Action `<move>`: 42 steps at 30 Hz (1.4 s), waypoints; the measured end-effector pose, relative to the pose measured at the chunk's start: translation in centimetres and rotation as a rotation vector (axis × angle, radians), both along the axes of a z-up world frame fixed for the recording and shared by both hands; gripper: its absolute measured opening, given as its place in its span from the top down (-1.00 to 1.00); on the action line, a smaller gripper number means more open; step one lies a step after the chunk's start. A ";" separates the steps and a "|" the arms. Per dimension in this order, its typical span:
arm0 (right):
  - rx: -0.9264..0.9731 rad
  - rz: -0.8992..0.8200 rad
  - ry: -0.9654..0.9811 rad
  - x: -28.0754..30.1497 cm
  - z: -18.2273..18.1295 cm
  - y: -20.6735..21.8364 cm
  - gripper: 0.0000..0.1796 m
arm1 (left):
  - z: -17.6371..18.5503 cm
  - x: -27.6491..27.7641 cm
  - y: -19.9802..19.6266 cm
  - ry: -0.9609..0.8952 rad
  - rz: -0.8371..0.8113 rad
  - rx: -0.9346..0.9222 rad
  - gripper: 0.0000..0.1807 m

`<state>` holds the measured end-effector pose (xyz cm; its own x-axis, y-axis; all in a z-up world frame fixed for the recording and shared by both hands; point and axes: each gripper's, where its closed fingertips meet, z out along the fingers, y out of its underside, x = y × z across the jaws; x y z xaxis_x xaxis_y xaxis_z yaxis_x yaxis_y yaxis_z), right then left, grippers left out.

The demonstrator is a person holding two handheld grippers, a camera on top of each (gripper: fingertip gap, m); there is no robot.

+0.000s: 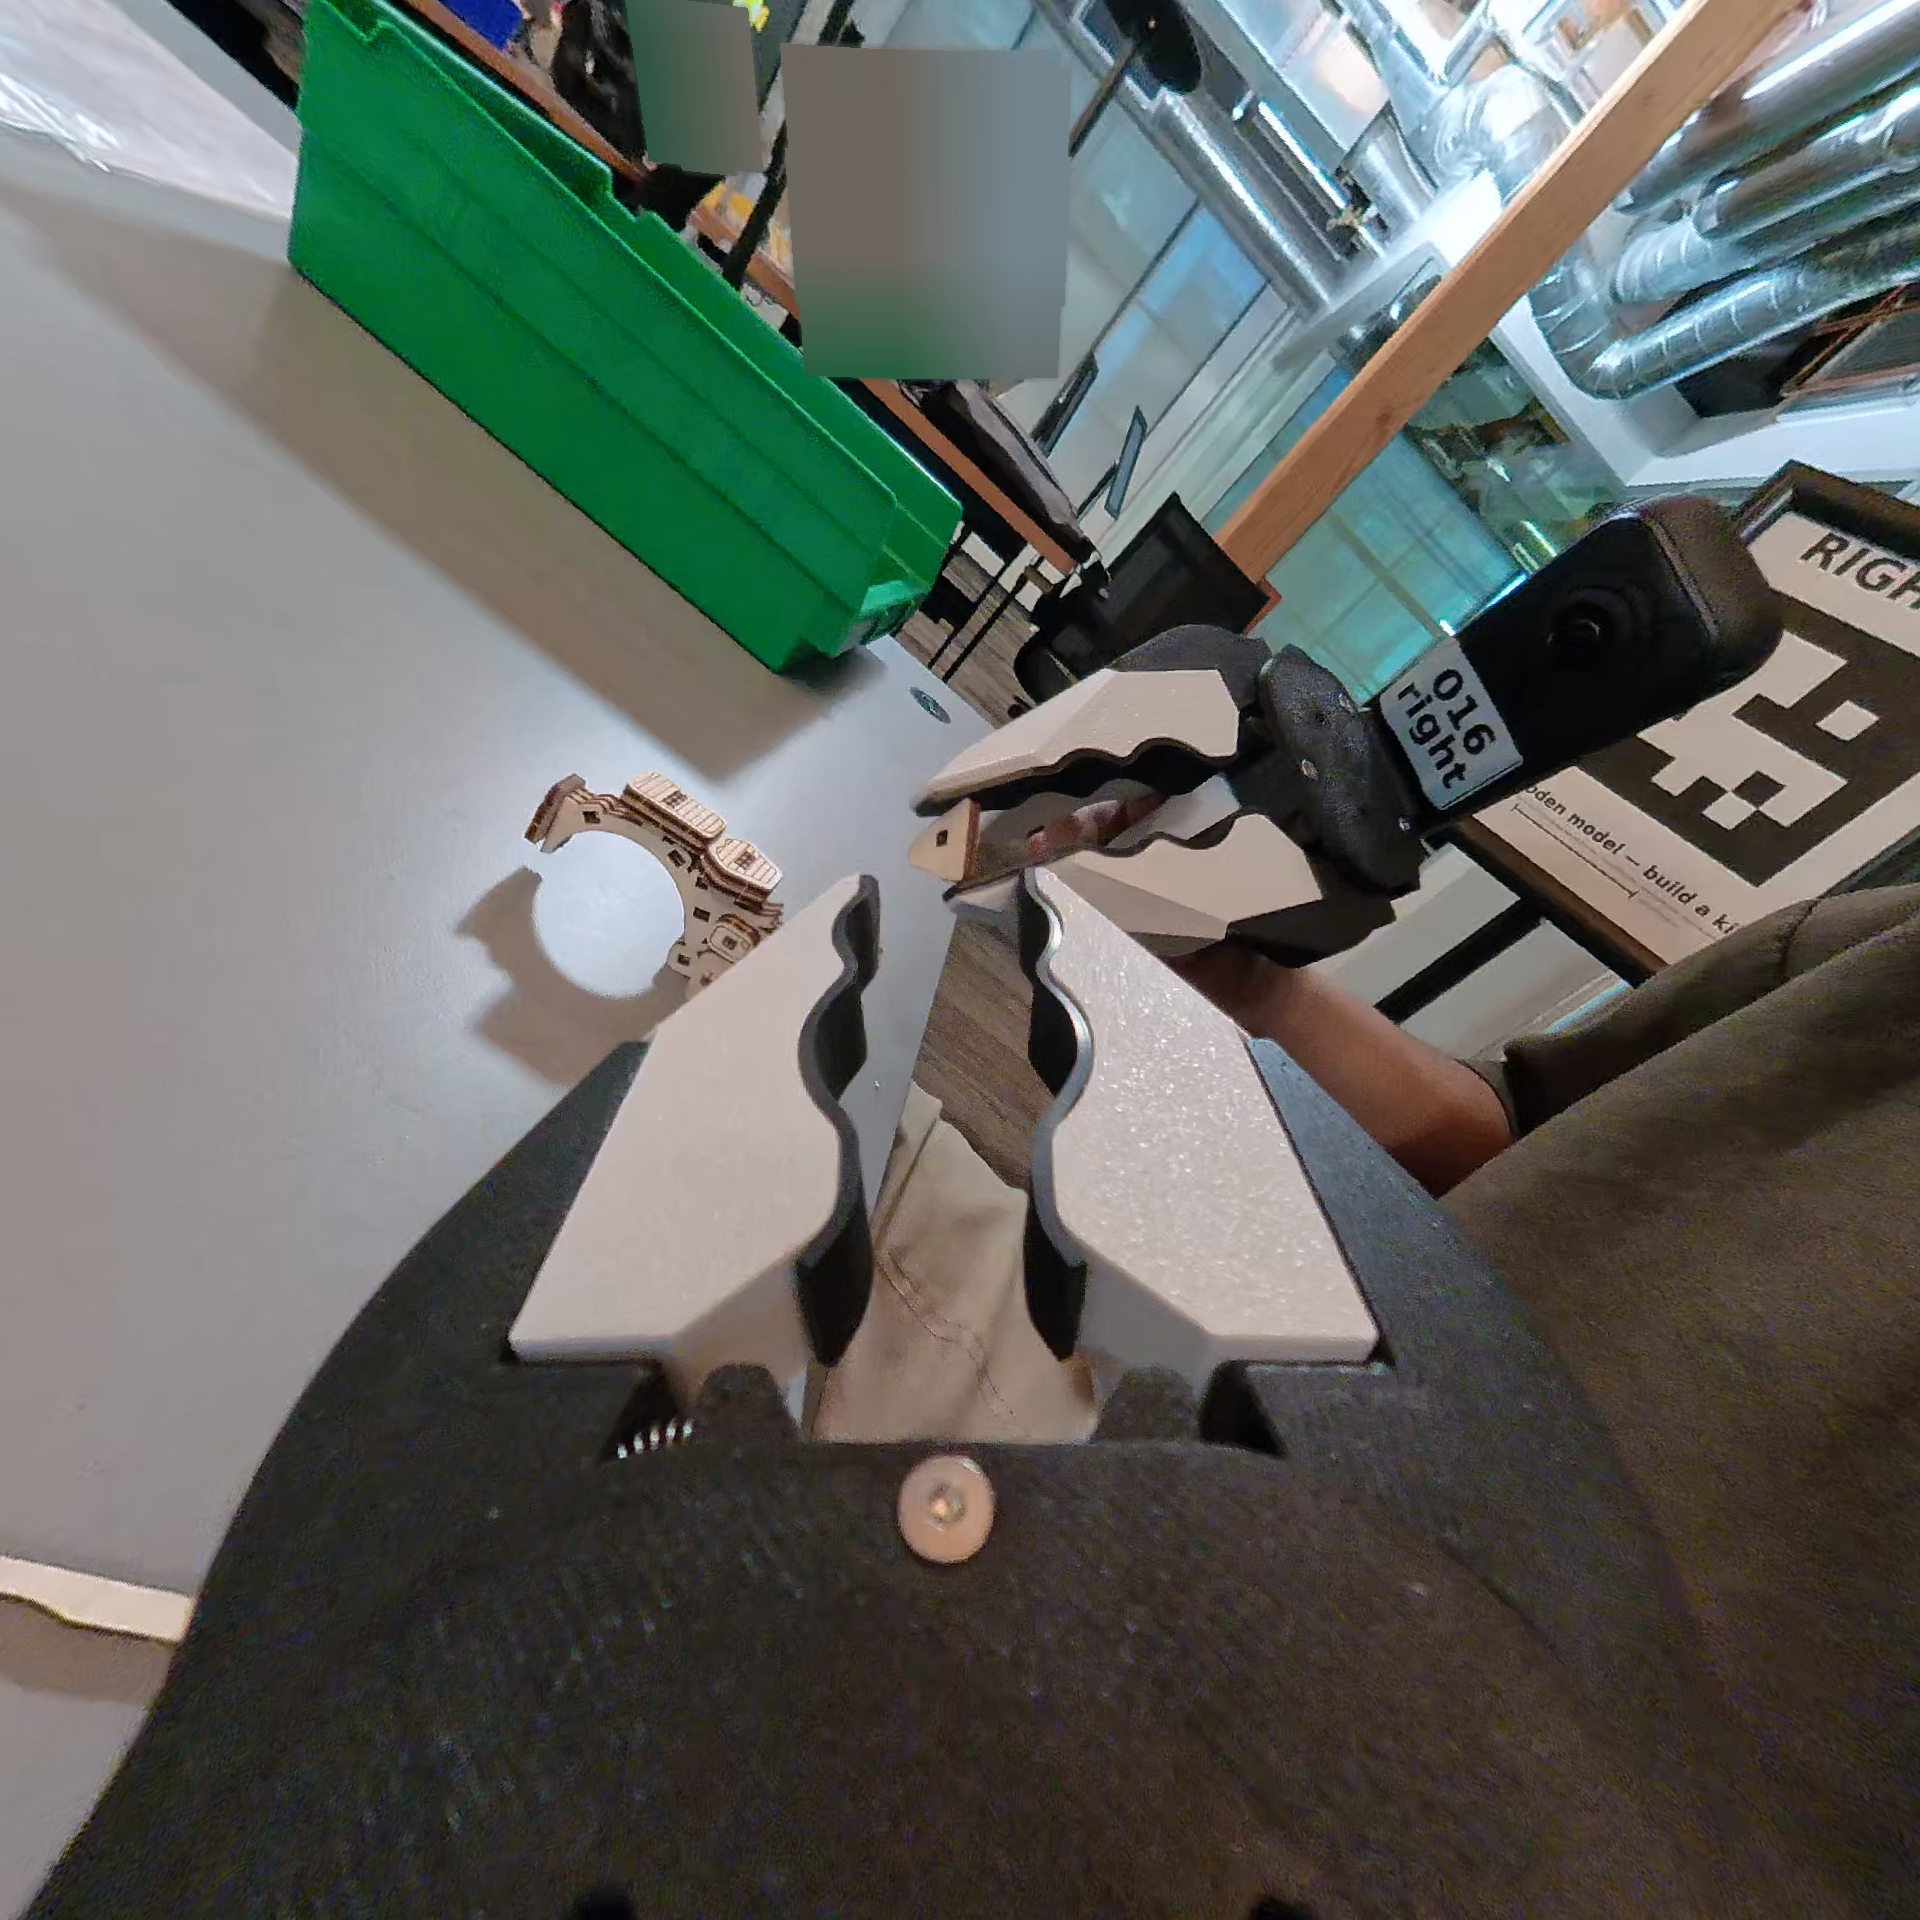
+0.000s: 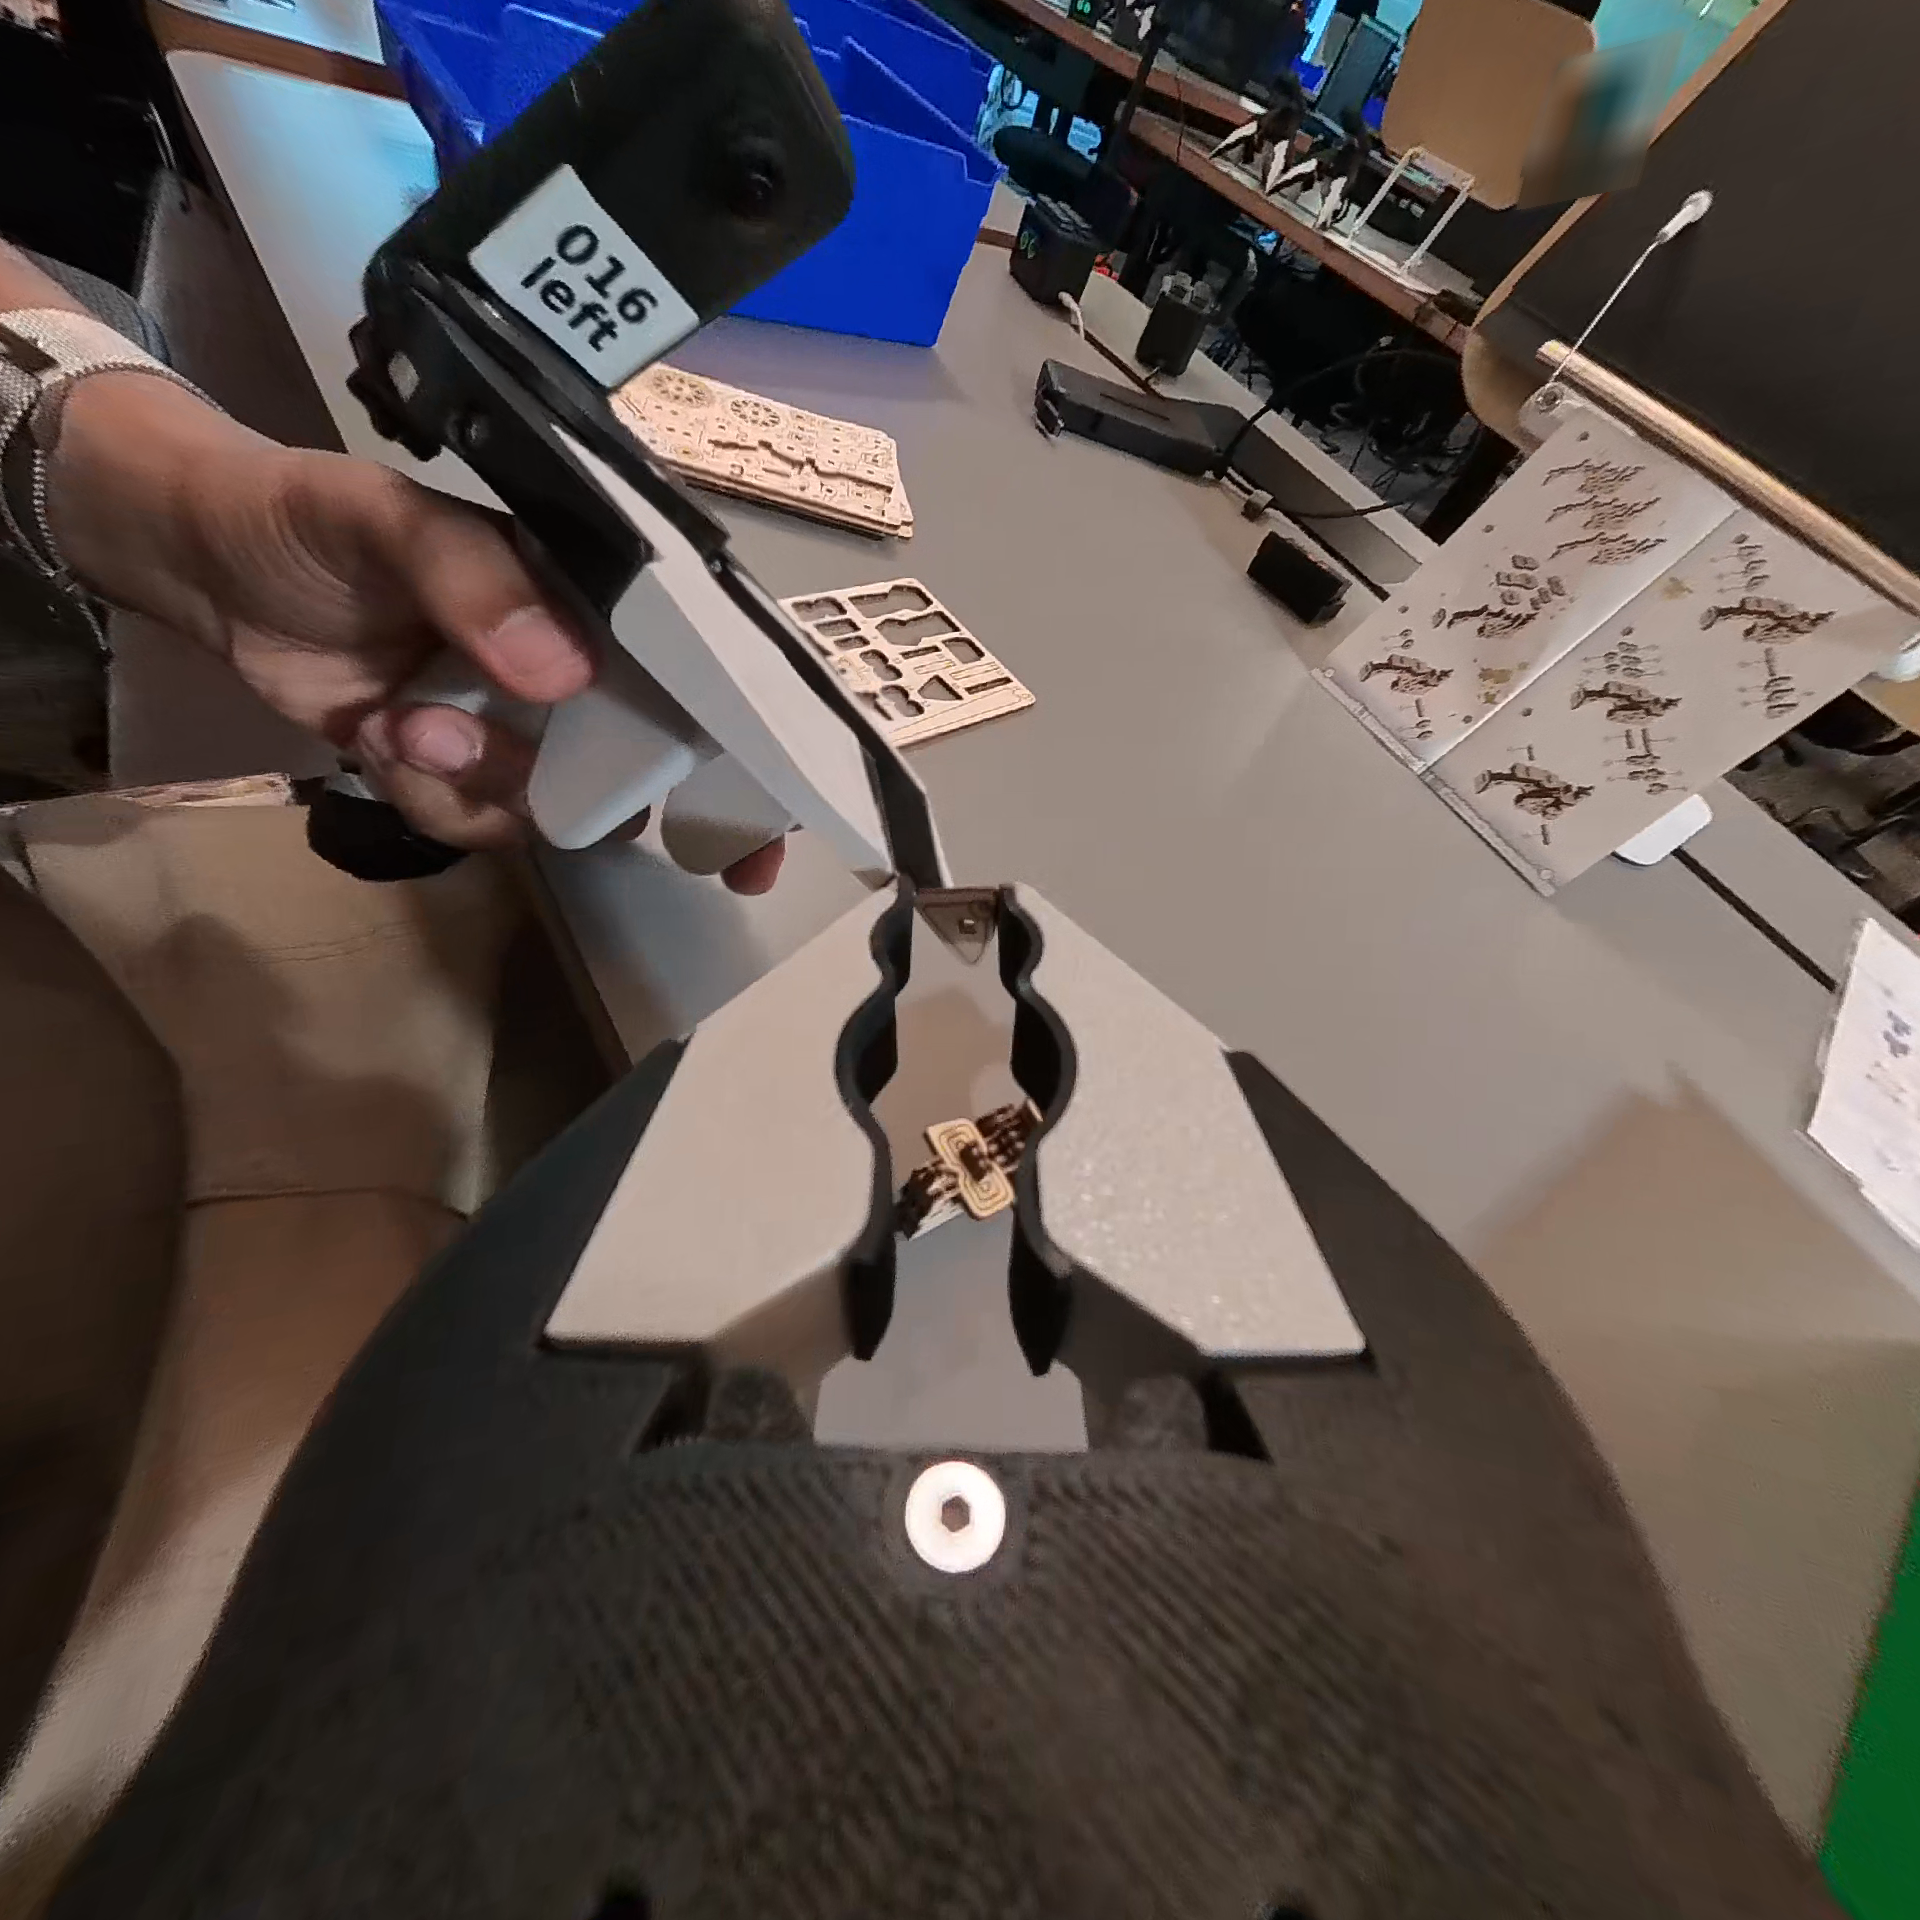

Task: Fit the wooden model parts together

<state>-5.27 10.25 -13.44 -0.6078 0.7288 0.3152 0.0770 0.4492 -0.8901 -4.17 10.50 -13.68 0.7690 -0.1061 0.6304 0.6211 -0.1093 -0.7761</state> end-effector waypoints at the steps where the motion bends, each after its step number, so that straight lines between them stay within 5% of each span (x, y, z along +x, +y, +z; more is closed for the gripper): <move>1: -0.001 0.004 -0.010 0.0 -0.2 -0.1 0.84 | 0.0 0.0 0.0 -0.007 -0.003 -0.001 0.73; 17: 0.035 0.076 -0.117 0.6 -2.4 -0.6 0.84 | -1.3 0.7 0.1 -0.138 -0.090 -0.062 0.77; 23: 0.106 0.102 -0.100 1.0 -2.8 -1.2 0.83 | -2.2 0.9 0.2 -0.159 -0.101 -0.115 0.94; 33: 0.143 -0.012 -0.060 -0.2 -2.7 -0.1 0.66 | -1.7 -1.0 -0.1 -0.230 -0.002 -0.073 1.00; 42: 0.108 -0.150 -0.068 -0.8 -1.8 -0.4 0.72 | -0.8 -1.8 -0.1 -0.255 0.132 -0.022 1.00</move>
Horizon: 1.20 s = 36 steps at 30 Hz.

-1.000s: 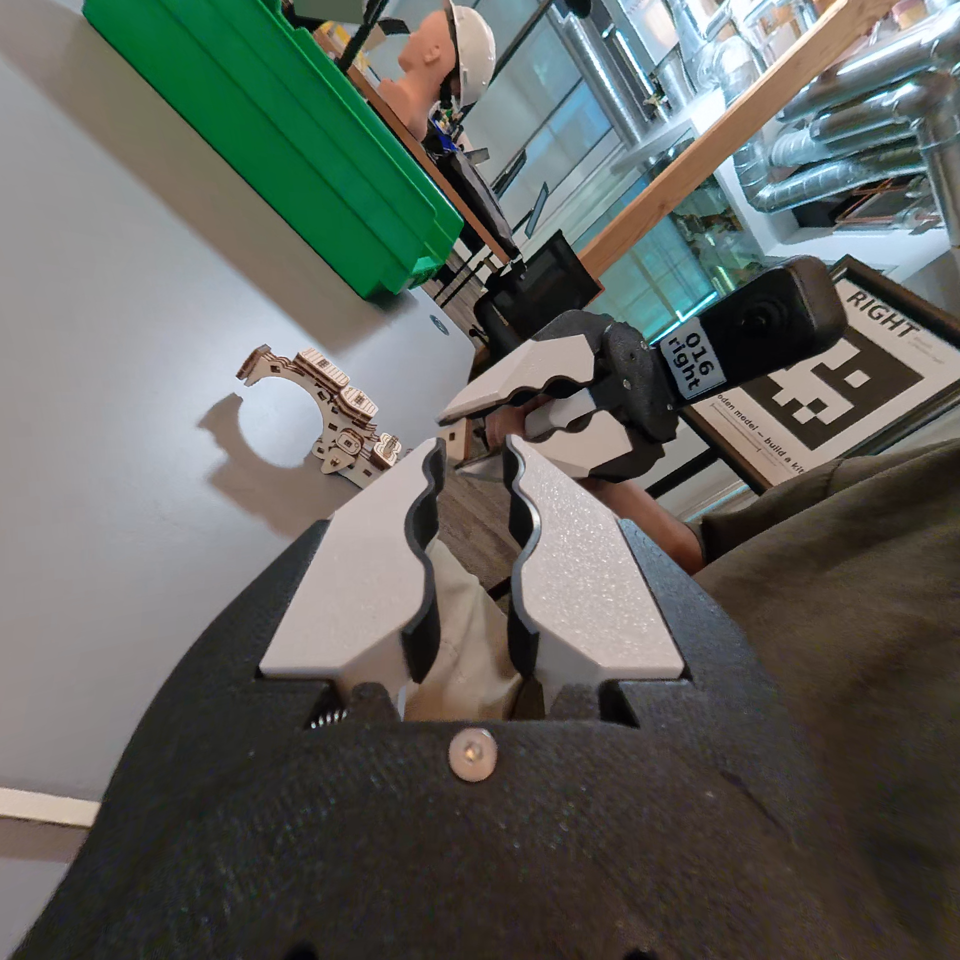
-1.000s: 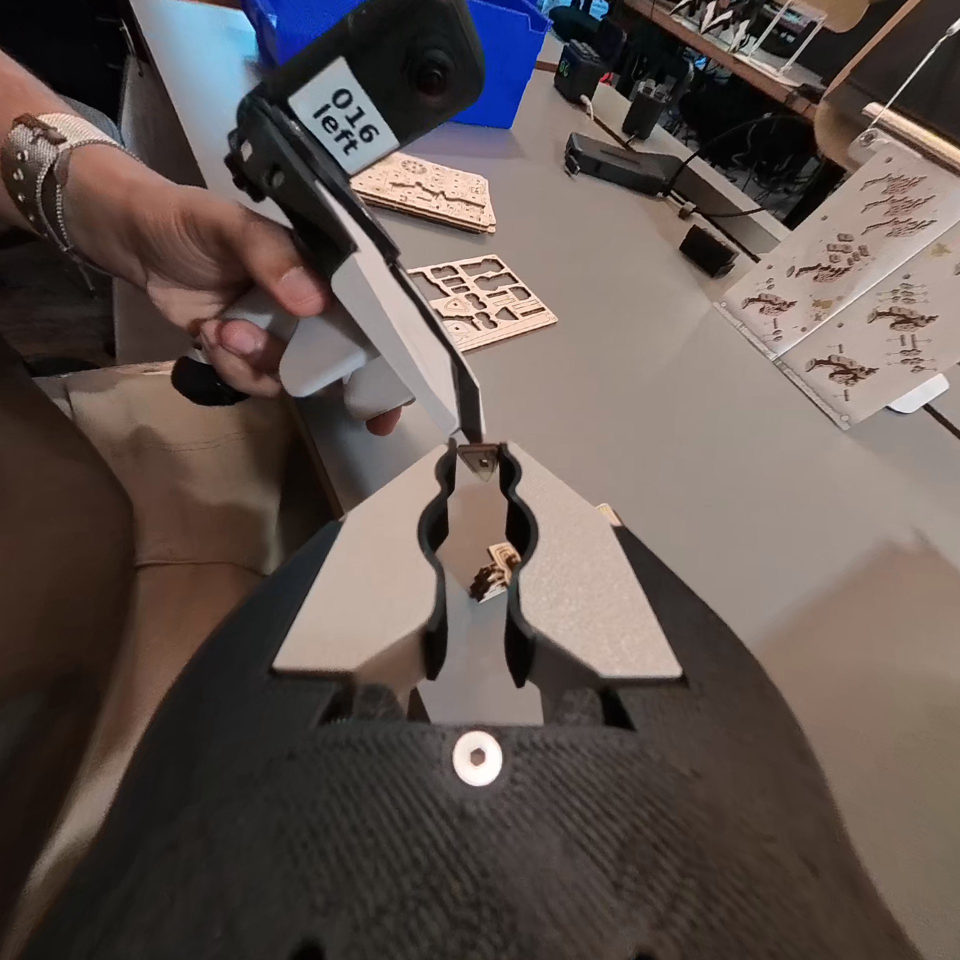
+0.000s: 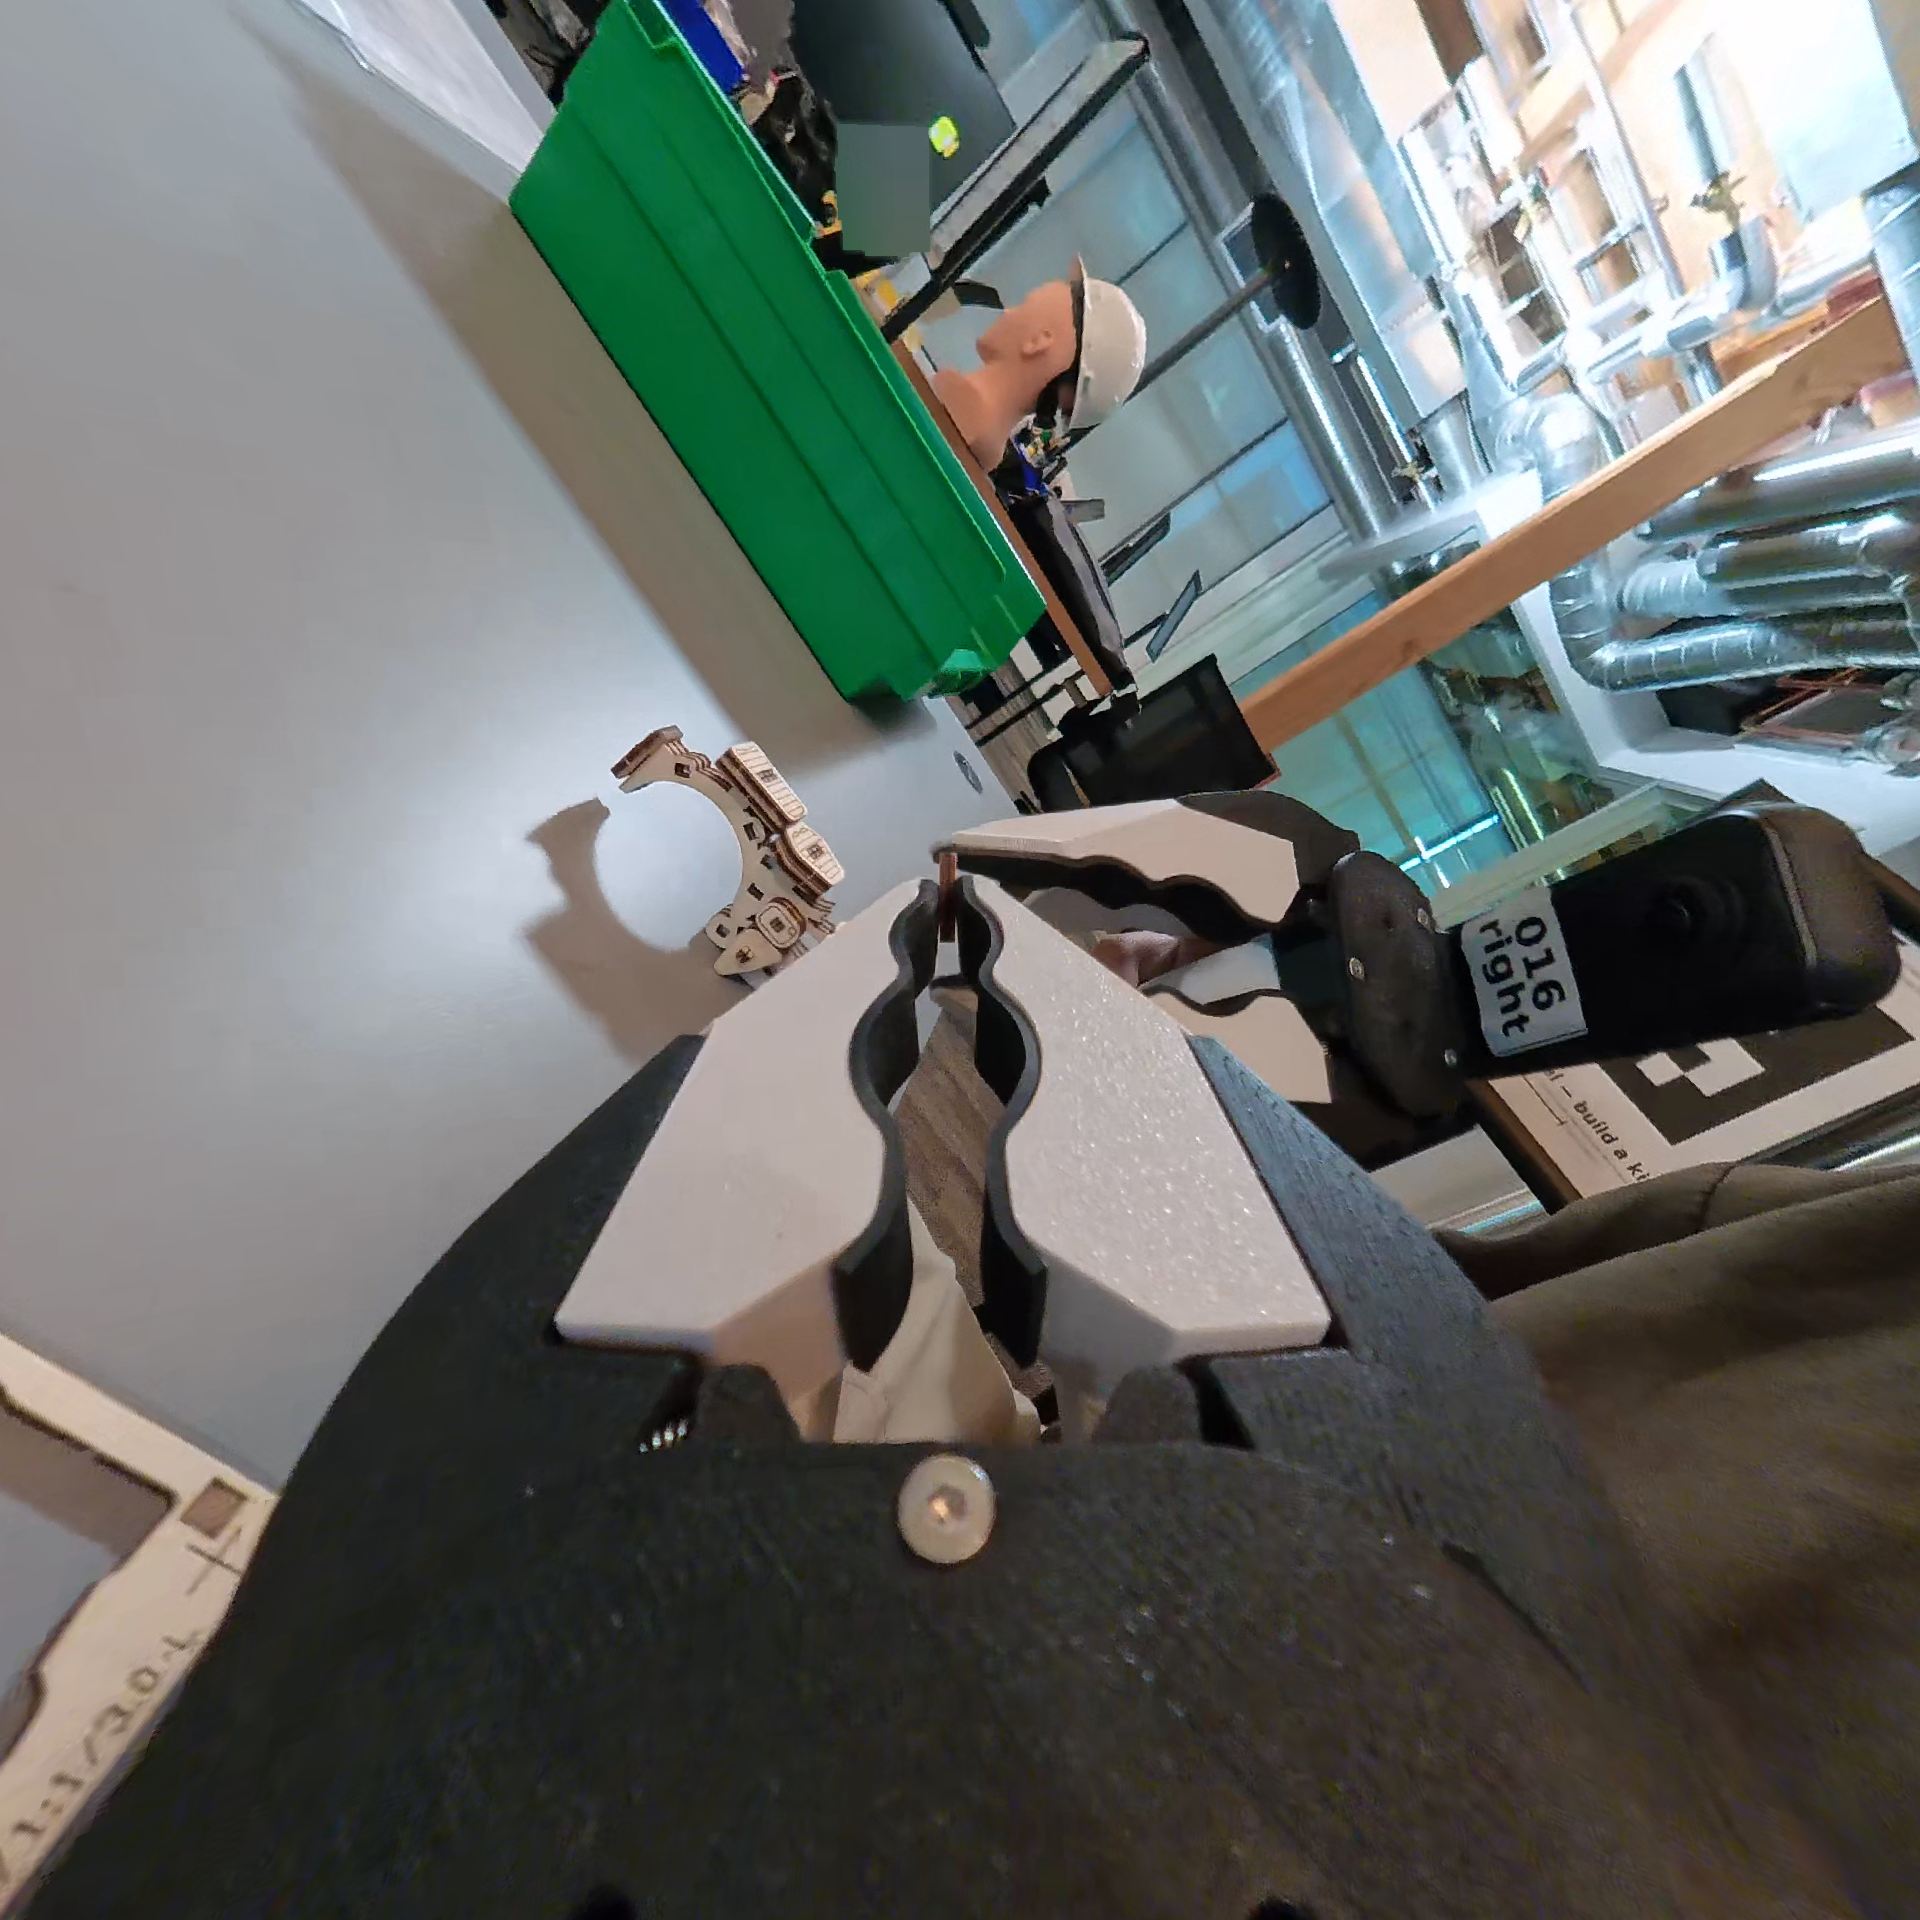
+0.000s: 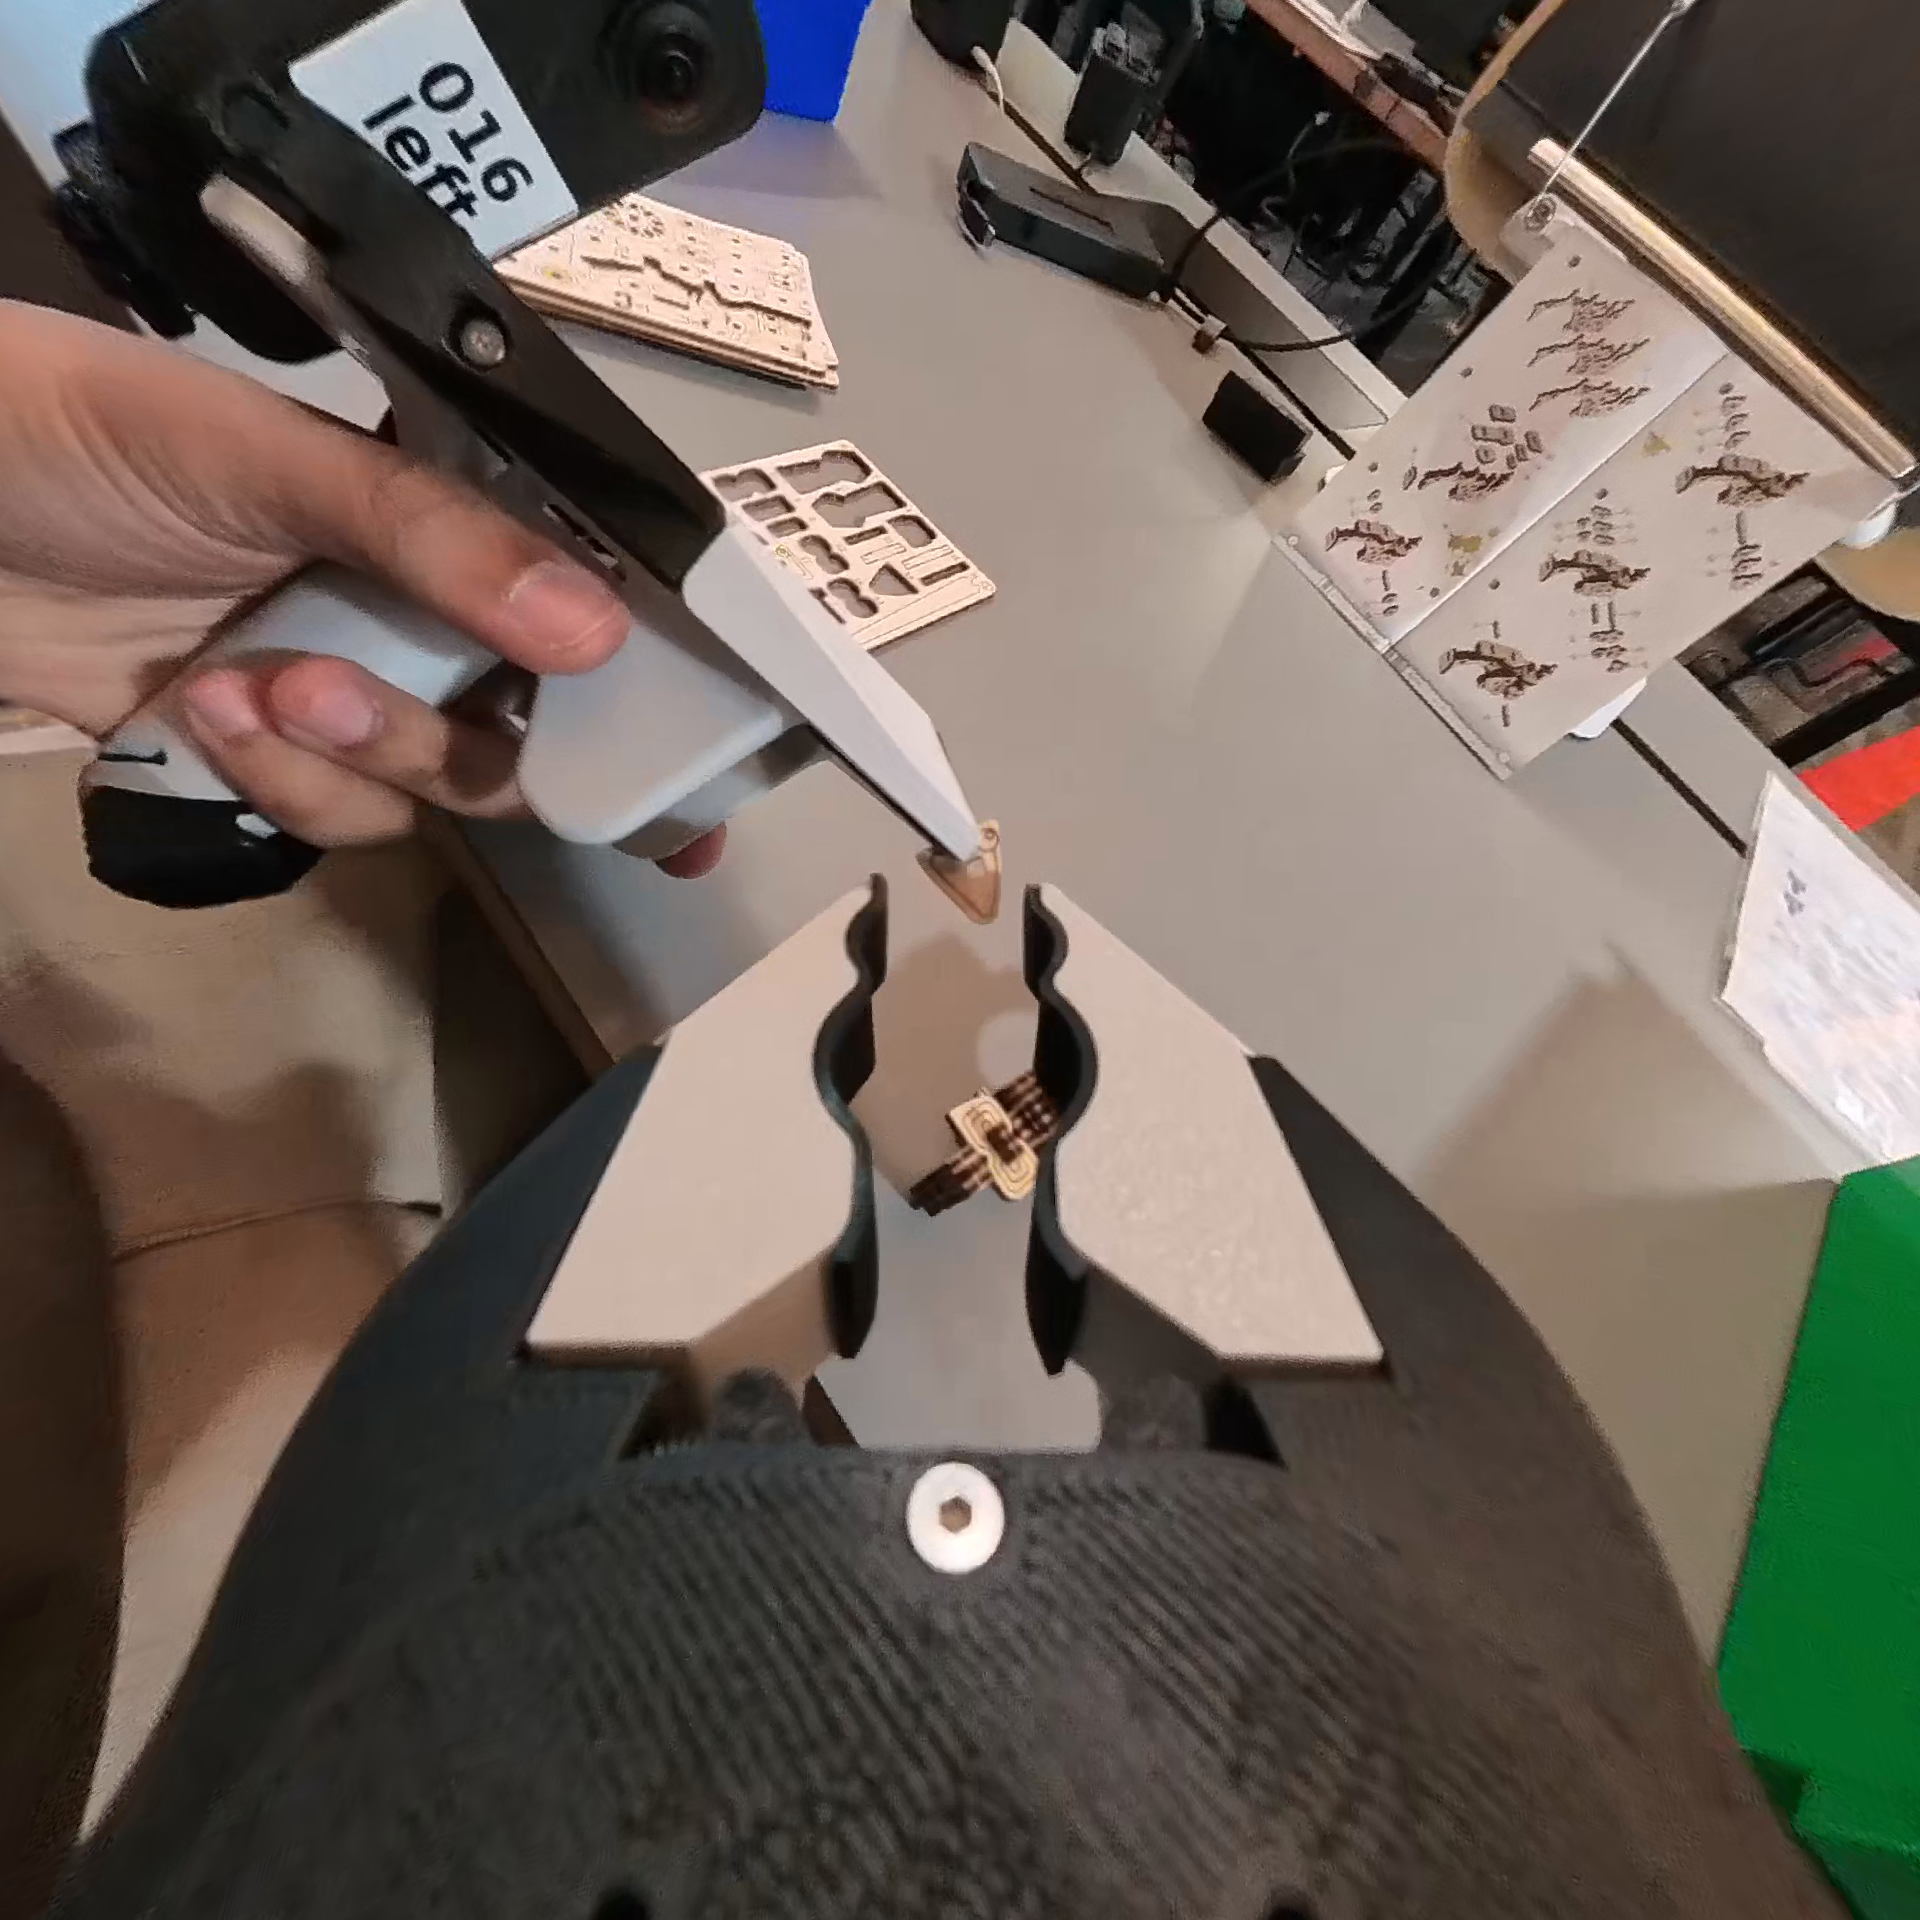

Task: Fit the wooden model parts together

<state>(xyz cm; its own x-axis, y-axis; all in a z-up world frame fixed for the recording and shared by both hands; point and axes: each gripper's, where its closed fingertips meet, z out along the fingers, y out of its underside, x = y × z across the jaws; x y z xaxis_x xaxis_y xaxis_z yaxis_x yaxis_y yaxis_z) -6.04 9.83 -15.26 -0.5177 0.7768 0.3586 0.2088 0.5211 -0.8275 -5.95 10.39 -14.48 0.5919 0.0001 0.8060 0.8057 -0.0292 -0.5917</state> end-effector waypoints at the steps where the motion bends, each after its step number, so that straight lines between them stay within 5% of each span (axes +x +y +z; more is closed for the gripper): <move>1: 0.014 0.002 0.004 0.0 0.0 -0.1 0.77 | 0.0 0.1 0.0 0.003 0.001 -0.002 1.00; 27: -0.022 0.017 -0.039 0.4 -0.1 0.0 0.83 | 0.1 1.1 0.2 0.052 -0.032 -0.003 0.95; 36: -0.214 -0.062 -0.056 -0.4 0.6 2.7 0.83 | 0.8 1.2 0.1 0.223 -0.004 -0.017 0.57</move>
<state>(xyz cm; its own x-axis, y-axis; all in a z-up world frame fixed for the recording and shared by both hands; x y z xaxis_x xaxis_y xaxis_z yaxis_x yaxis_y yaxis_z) -6.43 12.58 -14.65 -0.4808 0.8631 0.1548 0.2835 0.3200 -0.9040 -4.78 10.46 -13.64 0.7558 0.0100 0.6548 0.6545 -0.0438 -0.7548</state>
